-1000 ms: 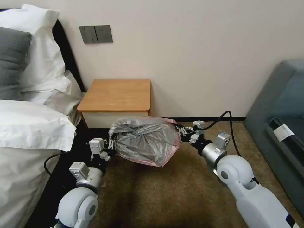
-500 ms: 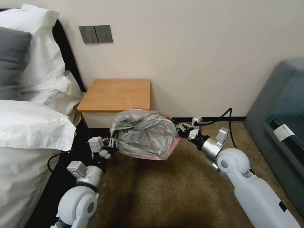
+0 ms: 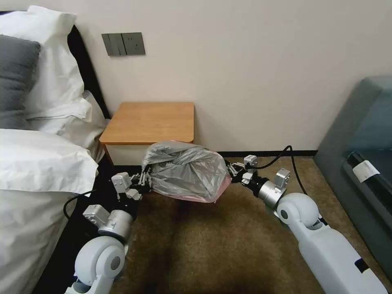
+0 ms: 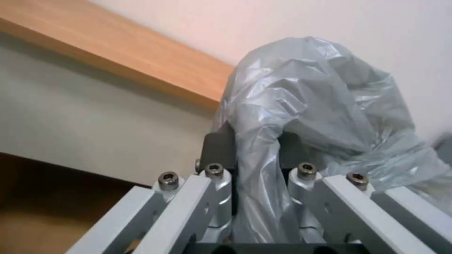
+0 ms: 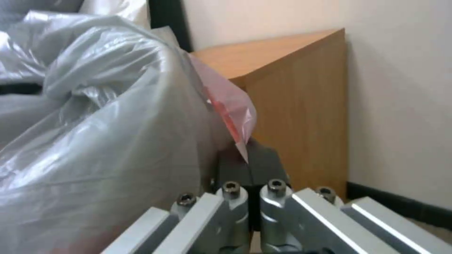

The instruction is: Pick up the garbage bag from the table and place it over the trash can.

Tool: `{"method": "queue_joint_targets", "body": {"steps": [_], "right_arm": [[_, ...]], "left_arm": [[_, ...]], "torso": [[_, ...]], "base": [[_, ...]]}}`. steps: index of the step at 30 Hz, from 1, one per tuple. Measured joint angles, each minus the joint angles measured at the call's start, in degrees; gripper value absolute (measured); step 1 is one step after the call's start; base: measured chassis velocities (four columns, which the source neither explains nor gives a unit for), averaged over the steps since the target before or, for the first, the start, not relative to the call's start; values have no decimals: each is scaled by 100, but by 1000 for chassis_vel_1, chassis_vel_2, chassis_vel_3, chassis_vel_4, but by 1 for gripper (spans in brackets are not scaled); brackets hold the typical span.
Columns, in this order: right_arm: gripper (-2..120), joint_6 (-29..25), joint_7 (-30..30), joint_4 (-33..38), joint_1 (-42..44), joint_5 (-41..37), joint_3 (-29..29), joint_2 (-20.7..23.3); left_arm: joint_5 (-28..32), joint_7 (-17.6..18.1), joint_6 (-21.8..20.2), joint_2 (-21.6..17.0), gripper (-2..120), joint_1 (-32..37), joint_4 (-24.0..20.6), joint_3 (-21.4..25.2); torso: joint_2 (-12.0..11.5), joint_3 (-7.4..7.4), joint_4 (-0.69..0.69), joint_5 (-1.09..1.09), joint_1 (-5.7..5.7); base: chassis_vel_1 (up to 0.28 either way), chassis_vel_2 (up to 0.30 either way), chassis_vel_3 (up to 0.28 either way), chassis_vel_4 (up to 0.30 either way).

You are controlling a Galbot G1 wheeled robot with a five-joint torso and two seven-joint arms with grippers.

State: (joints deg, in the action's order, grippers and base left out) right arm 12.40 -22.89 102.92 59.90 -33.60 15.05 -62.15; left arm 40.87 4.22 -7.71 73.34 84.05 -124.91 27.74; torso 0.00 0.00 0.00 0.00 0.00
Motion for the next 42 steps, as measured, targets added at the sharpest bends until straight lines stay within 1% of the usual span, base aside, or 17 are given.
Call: {"method": "queue_joint_targets", "body": {"steps": [3,5,8,17,20,24,25,29,34,38,42], "right_arm": [[0,-151,12,-91,-52,196,-32,-30],[0,-364,16,-203,-122,409,-64,-61],[0,-481,-29,-247,-160,539,-66,-68],[0,-385,-245,-59,-2,489,28,109],[0,-472,-367,-119,40,688,54,130],[0,-956,-402,-427,-29,1209,16,2],[0,-956,-402,-427,-29,1209,16,2],[0,-1508,-293,-612,-97,1606,-62,-110],[0,-1771,-227,-591,-61,1810,-85,-137],[0,-2141,-190,-579,28,2307,-76,-132],[0,-2308,-153,-635,46,2552,-73,-163]], "left_arm": [[90,1,-11,16,11,-6,1,-30],[225,2,-23,30,11,-7,0,-47],[334,9,-28,40,11,-8,-5,-49],[375,16,-28,27,11,-30,20,35],[461,16,-28,5,11,-39,19,66],[681,-6,-35,-13,11,-21,-24,96],[681,-6,-35,-13,11,-21,-24,96],[813,-32,-44,-20,11,-5,-42,123],[920,-32,-48,-16,11,-18,-49,145],[1147,-16,-74,20,11,-46,-52,170],[1267,10,-106,43,11,-59,-53,170]], "torso": [[0,0,0,0,0],[0,0,0,0,0],[0,0,0,0,0],[0,0,0,0,0],[0,0,0,0,0],[0,-1,0,0,0],[0,-1,0,0,0],[0,0,1,0,0],[0,0,1,0,0],[0,0,0,0,0],[0,0,0,0,0]], "base": [[0,0,0,0],[0,0,0,0],[0,0,0,0],[0,0,0,0],[0,0,0,0],[0,0,0,0],[0,0,0,0],[0,0,0,0],[0,0,0,0],[0,0,0,0],[0,0,0,0]]}}
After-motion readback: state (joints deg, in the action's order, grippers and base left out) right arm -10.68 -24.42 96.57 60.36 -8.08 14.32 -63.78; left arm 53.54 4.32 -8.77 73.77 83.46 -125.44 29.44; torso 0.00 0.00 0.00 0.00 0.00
